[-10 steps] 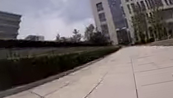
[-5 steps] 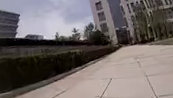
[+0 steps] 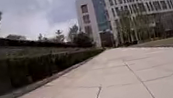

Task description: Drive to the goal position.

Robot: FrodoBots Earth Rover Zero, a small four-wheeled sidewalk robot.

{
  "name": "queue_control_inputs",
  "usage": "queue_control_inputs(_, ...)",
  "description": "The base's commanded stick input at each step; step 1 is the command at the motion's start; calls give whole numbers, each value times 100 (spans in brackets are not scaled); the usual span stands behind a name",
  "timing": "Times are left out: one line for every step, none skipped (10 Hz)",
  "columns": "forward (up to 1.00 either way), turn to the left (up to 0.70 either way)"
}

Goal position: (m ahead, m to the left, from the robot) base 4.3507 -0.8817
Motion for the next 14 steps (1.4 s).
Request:
queue_control_inputs(99, -40)
queue_control_inputs(99, -40)
queue_control_inputs(99, -40)
queue_control_inputs(99, -40)
queue_control_inputs(99, -40)
queue_control_inputs(99, -40)
queue_control_inputs(99, -40)
queue_control_inputs(99, -40)
queue_control_inputs(99, -38)
queue_control_inputs(99, -18)
queue_control_inputs(99, 0)
queue_control_inputs(99, 3)
queue_control_inputs(99, 5)
queue_control_inputs(99, 6)
